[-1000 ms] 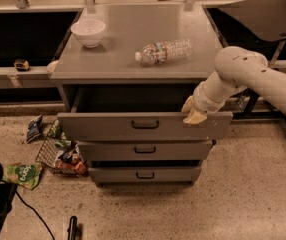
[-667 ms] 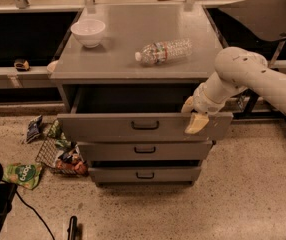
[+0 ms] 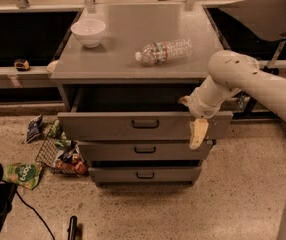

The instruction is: Open top drawer

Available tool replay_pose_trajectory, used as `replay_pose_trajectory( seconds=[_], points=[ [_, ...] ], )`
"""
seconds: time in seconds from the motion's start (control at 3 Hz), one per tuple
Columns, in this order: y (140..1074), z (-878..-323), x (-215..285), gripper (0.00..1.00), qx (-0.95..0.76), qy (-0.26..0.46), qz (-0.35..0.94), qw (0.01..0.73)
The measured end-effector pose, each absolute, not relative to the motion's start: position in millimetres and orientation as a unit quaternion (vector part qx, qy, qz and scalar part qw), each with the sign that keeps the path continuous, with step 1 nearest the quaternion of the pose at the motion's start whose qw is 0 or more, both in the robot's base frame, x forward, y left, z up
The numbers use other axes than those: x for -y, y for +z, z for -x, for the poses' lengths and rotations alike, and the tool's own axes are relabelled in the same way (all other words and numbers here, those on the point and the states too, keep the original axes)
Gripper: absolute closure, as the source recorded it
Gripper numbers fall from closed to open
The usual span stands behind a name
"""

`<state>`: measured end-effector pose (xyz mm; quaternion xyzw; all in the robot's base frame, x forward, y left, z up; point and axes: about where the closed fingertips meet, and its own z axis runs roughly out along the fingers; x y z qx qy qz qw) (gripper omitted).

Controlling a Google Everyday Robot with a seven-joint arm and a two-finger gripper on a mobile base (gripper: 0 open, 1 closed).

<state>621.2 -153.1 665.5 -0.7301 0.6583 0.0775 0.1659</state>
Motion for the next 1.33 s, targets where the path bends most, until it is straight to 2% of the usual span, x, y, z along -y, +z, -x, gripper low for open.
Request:
replay_pose_trajectory(
  seconds=[0.33, 0.67, 1.33],
  points=[
    [647.5, -605.0, 144.5, 0.00, -0.655, 0.115, 0.736, 0.126],
    [646.2, -591.8, 143.3, 0.18, -0.655, 0.134, 0.737, 0.099],
    [652.9, -591.8, 143.3, 0.65, -0.655, 0.134, 0.737, 0.099]
  ],
)
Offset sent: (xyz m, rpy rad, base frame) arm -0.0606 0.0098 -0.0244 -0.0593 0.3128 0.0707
